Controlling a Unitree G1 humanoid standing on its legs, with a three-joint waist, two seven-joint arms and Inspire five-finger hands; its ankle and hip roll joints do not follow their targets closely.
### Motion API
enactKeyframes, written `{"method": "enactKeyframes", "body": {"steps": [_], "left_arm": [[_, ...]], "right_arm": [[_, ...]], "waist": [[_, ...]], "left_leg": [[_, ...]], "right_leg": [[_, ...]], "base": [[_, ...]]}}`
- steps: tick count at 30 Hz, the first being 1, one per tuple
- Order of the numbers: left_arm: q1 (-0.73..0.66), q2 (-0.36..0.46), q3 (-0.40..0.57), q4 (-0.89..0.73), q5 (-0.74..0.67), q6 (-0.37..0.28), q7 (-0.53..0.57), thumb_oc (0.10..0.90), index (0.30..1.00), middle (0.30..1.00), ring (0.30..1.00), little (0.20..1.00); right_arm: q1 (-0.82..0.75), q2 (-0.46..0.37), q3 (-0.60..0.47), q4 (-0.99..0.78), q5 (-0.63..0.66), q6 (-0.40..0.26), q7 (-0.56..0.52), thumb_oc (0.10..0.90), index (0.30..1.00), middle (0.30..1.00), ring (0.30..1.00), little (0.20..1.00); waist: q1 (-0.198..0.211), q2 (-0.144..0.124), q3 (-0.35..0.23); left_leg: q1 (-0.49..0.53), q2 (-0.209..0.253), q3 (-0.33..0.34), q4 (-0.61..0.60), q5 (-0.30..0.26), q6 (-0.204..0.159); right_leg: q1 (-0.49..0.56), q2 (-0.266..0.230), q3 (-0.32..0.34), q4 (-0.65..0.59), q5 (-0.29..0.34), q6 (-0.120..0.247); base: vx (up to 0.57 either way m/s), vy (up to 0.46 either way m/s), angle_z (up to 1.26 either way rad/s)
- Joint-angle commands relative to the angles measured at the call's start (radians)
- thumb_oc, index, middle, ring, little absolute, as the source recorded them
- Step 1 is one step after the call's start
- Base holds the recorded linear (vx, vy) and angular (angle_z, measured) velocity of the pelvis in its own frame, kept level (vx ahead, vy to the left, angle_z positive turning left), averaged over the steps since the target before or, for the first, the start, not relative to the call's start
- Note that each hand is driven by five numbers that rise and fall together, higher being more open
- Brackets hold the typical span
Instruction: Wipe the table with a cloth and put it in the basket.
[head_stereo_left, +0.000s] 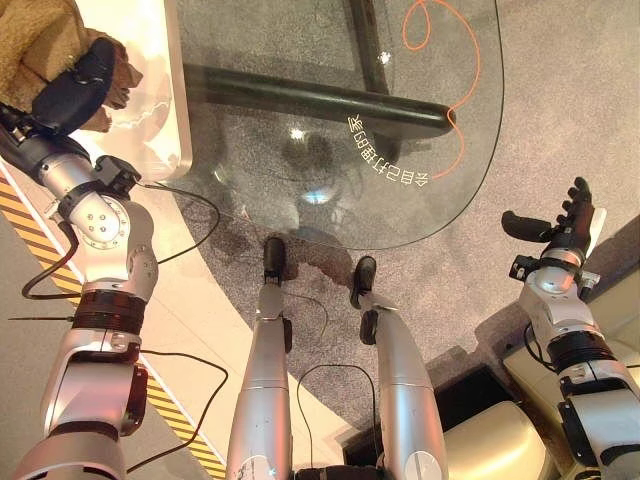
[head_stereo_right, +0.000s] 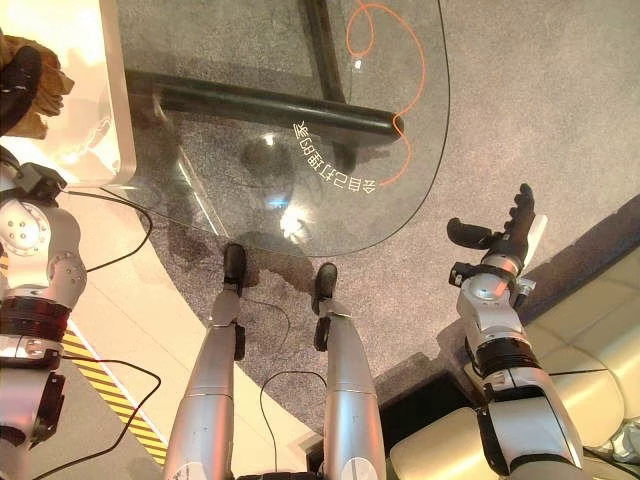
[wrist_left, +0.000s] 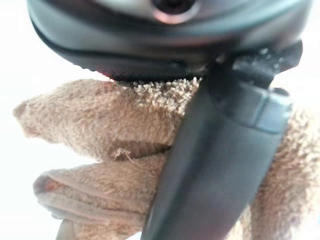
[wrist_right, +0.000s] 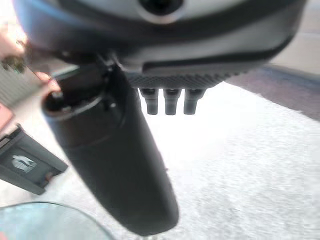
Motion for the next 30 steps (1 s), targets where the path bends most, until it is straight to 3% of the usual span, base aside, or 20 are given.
{"method": "enactKeyframes", "body": {"steps": [1, 8, 21, 30], "left_arm": [[-0.119, 0.071, 0.084, -0.015, 0.109, -0.155, 0.071, 0.1, 0.3, 0.3, 0.3, 0.2], [-0.145, 0.101, 0.064, 0.046, 0.108, -0.096, 0.085, 0.1, 0.3, 0.3, 0.3, 0.2], [-0.222, 0.169, -0.049, 0.235, 0.094, 0.162, 0.027, 0.1, 0.3, 0.3, 0.3, 0.2], [-0.273, 0.173, -0.11, 0.33, 0.105, 0.288, -0.02, 0.1, 0.3, 0.3, 0.3, 0.2]], "right_arm": [[0.022, -0.085, 0.003, 0.036, 0.021, -0.06, 0.009, 0.8, 0.9, 0.9, 0.9, 0.9], [0.013, -0.06, 0.03, 0.105, 0.025, -0.05, 0.069, 0.8, 0.9, 0.9, 0.9, 0.9], [0.005, -0.016, 0.074, 0.229, -0.002, -0.019, 0.166, 0.8, 0.9, 0.9, 0.9, 0.9], [-0.01, 0.0, 0.096, 0.249, -0.019, -0.009, 0.185, 0.8, 0.9, 0.9, 0.9, 0.9]], "waist": [[-0.012, 0.081, -0.024], [-0.01, 0.079, -0.024], [-0.022, 0.088, -0.024], [-0.035, 0.086, -0.024]], "left_leg": [[0.018, -0.056, 0.059, 0.151, -0.157, 0.053], [0.002, -0.054, 0.057, 0.159, -0.156, 0.052], [-0.011, -0.048, 0.065, 0.162, -0.146, 0.053], [-0.014, -0.046, 0.068, 0.162, -0.14, 0.054]], "right_leg": [[0.096, 0.096, -0.019, -0.142, 0.045, -0.011], [0.086, 0.101, -0.019, -0.136, 0.04, -0.014], [0.069, 0.112, -0.014, -0.126, 0.04, -0.017], [0.063, 0.117, -0.008, -0.126, 0.046, -0.017]], "base": [[0.0, 0.0, 0.0], [0.0, 0.0, 0.0], [0.0, 0.005, 0.0], [0.0, 0.0, 0.0]]}}
